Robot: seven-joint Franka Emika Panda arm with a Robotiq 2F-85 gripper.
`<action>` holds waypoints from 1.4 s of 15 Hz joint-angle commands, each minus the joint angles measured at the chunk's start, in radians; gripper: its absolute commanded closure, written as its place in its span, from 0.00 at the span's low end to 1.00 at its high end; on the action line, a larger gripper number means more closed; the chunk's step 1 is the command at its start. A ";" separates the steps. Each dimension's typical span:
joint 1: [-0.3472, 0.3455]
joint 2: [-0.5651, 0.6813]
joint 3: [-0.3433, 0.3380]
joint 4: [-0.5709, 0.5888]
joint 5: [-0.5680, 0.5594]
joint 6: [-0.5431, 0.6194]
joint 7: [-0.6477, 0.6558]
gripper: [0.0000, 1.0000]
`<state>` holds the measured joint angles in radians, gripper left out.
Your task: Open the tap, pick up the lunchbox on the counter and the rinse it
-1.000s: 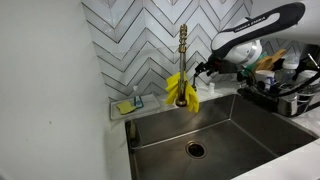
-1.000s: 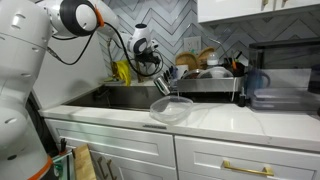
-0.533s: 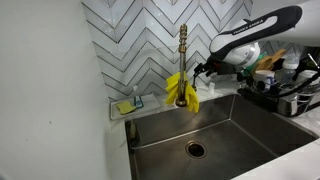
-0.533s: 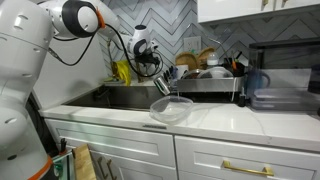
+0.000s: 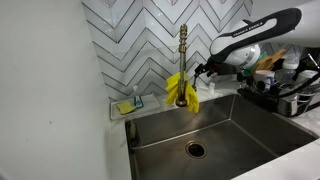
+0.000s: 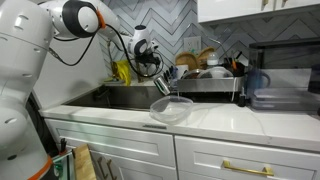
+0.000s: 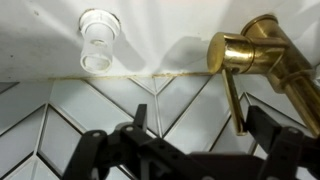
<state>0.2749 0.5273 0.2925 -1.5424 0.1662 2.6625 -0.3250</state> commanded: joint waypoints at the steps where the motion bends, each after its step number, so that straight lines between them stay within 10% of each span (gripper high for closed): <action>1: -0.004 0.013 -0.009 0.006 -0.044 0.019 0.046 0.00; 14: -0.006 -0.001 -0.013 -0.002 -0.053 -0.010 0.096 0.00; 21: -0.011 -0.146 -0.037 -0.071 -0.040 -0.239 0.239 0.00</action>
<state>0.2687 0.4871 0.2740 -1.5467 0.1345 2.5588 -0.1801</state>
